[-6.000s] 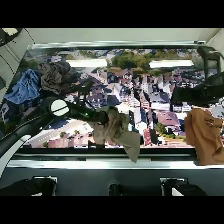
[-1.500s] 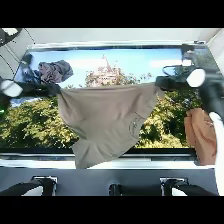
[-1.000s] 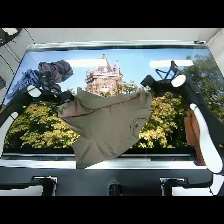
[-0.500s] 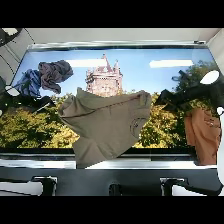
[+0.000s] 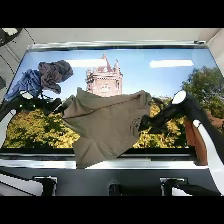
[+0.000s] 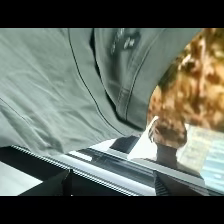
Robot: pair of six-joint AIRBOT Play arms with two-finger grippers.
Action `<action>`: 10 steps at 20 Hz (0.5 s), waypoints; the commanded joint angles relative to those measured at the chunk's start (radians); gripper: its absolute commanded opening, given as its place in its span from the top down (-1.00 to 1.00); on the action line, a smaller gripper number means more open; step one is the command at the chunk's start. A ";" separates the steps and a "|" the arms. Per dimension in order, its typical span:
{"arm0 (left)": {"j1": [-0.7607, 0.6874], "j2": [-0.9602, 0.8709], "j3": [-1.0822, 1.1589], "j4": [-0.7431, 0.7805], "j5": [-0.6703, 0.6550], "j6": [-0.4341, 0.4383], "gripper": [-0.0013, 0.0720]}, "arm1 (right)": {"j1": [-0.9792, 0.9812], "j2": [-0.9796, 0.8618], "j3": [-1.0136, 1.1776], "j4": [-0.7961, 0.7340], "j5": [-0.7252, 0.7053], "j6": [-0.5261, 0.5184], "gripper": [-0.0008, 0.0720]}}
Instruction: Fold the shirts.
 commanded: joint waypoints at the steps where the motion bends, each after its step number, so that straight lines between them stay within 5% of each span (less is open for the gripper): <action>1: -0.009 -0.008 0.011 -0.006 -0.005 0.026 0.87 | 0.100 0.029 -0.165 0.043 -0.111 0.032 -0.77; 3: -0.003 0.000 0.026 -0.006 -0.032 0.042 0.87 | 0.158 0.031 -0.251 0.118 -0.203 0.033 -0.91; 6: 0.000 0.026 0.030 -0.005 -0.066 0.058 0.87 | 0.245 0.031 -0.345 0.255 -0.389 0.037 -0.89; 10: 0.000 0.059 0.030 -0.006 -0.077 0.060 0.87 | 0.351 0.030 -0.359 0.259 -0.567 0.136 -0.78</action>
